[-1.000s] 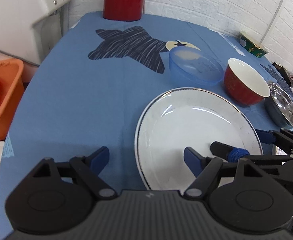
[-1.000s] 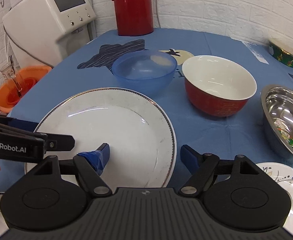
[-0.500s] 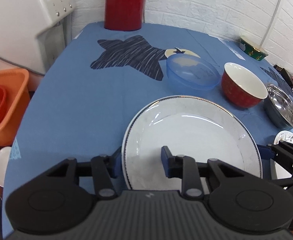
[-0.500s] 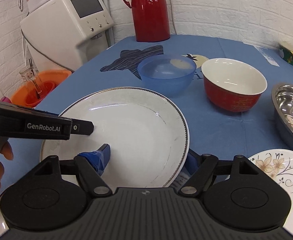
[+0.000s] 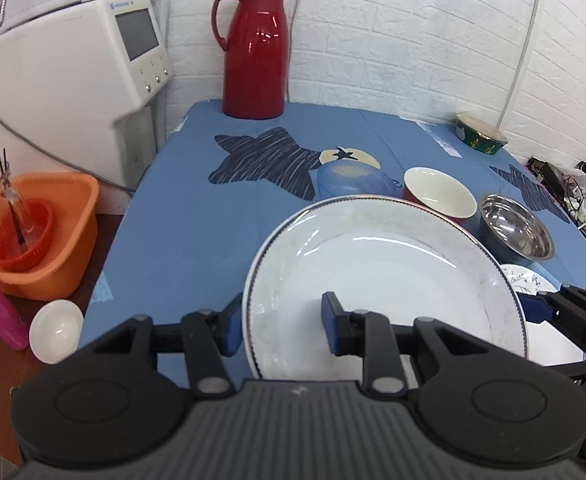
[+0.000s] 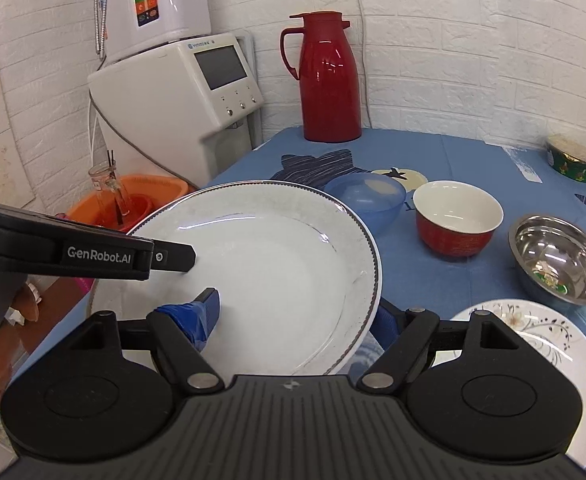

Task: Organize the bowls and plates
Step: 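Carry the gold-rimmed plate with both grippers over the smaller white deep plate, then lower the gold-rimmed plate onto the smaller plate and open both grippers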

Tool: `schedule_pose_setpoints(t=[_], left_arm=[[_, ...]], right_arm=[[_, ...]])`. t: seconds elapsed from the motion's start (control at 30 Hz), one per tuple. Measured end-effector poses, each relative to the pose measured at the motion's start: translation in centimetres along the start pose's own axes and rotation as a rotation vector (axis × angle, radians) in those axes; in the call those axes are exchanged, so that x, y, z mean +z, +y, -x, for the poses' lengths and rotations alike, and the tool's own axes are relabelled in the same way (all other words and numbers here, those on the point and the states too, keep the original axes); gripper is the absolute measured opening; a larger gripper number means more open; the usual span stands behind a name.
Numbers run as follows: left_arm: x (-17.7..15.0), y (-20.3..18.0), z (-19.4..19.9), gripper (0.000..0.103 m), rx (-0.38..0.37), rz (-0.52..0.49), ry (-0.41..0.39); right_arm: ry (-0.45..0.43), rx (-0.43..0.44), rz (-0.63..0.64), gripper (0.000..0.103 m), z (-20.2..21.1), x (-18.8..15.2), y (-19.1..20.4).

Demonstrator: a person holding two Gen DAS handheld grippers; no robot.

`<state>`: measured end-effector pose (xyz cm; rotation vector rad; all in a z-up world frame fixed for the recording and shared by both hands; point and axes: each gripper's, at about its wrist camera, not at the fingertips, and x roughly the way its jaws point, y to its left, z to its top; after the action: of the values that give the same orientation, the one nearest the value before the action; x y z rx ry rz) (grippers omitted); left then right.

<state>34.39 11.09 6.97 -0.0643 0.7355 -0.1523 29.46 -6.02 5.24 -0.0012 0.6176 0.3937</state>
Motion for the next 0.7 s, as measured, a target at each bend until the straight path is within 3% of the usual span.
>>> schedule_pose_setpoints(t=[0.33, 0.47, 0.7], left_arm=[[-8.3, 0.4, 3.9, 0.026, 0.062, 0.012, 0.021], [-10.5, 0.7, 3.8, 0.026, 0.074, 0.024, 0.036], [-12.2, 1.6, 3.4, 0.028, 0.07, 0.06, -0.02]], right_arm=[[0.07, 0.063, -0.069, 0.066, 2.4, -6.5, 3.3], [0.072, 0.07, -0.09, 0.066, 2.7, -8.0, 3.8], [0.041, 0.053, -0.036, 0.066, 2.5, -9.0, 4.8]])
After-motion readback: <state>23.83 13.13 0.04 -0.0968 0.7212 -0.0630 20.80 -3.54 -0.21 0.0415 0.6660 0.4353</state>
